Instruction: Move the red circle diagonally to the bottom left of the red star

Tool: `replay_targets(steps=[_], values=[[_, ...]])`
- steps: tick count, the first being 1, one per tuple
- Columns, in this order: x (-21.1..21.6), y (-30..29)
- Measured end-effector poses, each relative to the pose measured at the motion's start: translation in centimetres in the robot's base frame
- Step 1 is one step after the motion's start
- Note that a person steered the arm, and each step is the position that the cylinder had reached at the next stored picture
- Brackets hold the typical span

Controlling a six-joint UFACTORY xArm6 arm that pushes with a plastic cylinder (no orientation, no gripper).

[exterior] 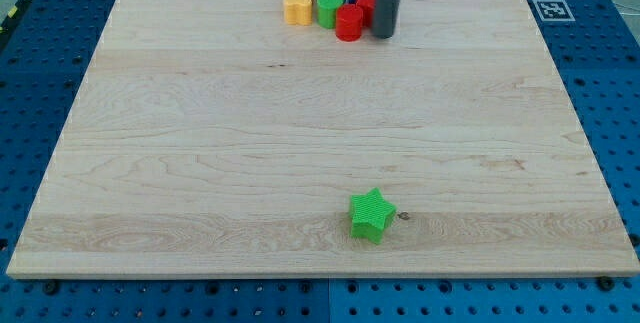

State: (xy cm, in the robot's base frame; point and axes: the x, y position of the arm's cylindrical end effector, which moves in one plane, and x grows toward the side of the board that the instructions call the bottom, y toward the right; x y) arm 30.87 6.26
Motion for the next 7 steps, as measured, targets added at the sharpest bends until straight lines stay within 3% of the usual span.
replay_targets(steps=[1, 3, 5, 7], values=[[1.4, -4.1], [0.4, 0.7], [-1.7, -5.1], [1.0, -12.7]])
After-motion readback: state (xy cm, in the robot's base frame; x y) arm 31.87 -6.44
